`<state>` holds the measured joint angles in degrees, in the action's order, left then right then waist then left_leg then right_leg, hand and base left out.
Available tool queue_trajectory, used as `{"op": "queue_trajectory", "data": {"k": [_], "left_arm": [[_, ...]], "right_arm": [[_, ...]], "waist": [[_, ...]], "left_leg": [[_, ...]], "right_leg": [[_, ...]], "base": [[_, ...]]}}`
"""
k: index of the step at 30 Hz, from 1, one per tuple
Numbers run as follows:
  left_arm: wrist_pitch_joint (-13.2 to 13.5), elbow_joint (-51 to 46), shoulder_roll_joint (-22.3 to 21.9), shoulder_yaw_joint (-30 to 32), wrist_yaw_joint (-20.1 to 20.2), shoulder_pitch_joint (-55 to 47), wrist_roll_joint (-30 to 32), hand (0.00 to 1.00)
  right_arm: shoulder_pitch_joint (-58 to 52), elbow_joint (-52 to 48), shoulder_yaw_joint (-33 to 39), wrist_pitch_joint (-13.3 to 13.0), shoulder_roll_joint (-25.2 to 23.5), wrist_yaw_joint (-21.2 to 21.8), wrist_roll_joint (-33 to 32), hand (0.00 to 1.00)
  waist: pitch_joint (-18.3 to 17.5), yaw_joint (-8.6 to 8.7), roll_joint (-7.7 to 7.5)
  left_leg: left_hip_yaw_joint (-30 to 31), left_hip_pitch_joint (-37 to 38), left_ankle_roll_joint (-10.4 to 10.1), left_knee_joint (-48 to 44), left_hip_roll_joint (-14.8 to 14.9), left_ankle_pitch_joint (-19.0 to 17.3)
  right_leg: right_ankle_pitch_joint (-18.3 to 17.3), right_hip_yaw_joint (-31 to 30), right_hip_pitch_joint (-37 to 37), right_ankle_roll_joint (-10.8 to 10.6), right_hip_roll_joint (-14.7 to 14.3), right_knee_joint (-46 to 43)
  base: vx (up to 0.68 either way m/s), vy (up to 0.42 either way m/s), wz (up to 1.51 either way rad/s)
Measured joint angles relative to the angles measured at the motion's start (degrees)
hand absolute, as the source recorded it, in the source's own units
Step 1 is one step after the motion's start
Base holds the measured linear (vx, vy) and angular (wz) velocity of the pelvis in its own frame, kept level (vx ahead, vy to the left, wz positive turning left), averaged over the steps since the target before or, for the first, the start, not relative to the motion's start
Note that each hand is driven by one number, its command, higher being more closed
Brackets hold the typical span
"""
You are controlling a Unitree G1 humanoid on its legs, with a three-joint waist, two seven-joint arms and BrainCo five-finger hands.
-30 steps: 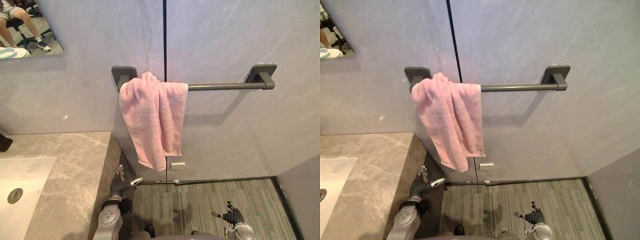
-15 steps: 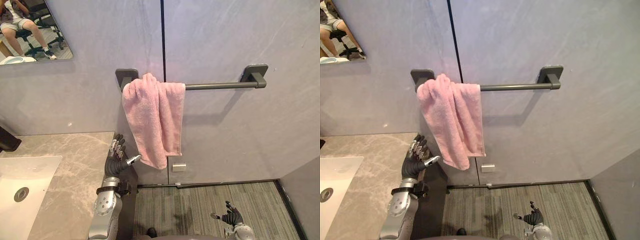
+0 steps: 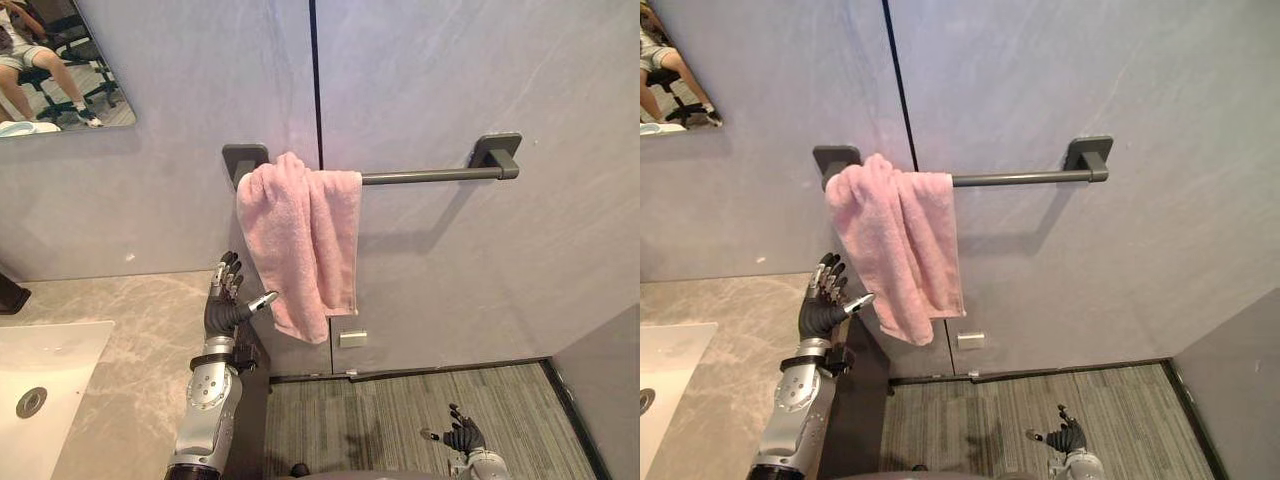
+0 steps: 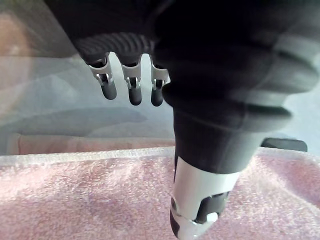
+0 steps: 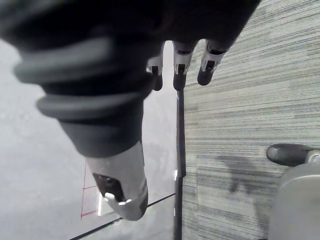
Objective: Organize washtable
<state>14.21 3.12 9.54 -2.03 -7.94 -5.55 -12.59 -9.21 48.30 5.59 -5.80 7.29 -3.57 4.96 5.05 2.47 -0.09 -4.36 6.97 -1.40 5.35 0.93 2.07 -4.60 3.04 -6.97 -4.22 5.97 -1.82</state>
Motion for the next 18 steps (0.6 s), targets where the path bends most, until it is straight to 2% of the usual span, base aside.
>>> {"op": "queue_trajectory", "data": {"k": [11,12,18], "left_arm": [[-0.23,3.78,2.35,-0.14,0.08,3.38,1.76,0.00],[-0.26,4.40,2.62,-0.15,0.07,3.80,2.06,1.00],[-1.04,5.97,3.77,-1.99,0.30,4.76,2.65,1.00]], "right_arm": [[0.65,0.00,-1.42,0.01,0.17,0.57,-0.12,0.00],[0.86,0.00,-1.52,0.02,0.21,0.71,-0.12,0.00],[0.95,0.00,-2.21,0.07,0.44,1.22,-0.12,0.00]], "waist": [[-0.16,0.30,-0.51],[-0.16,0.31,-0.51],[-0.14,1.14,-0.59]], "left_leg": [[-0.22,-0.09,-0.02,0.07,0.08,-0.02],[-0.30,-0.11,-0.02,0.08,0.09,-0.02],[-0.76,-0.12,-0.04,0.14,0.09,-0.04]], "right_leg": [[0.80,-0.01,-0.79,0.24,-0.16,1.86],[0.95,-0.08,-0.79,0.20,-0.17,2.04],[1.14,-0.99,-0.58,0.02,-0.16,2.33]], "base": [[0.00,-0.005,0.00],[-0.04,-0.022,-0.03],[-0.04,-0.018,-0.04]]}}
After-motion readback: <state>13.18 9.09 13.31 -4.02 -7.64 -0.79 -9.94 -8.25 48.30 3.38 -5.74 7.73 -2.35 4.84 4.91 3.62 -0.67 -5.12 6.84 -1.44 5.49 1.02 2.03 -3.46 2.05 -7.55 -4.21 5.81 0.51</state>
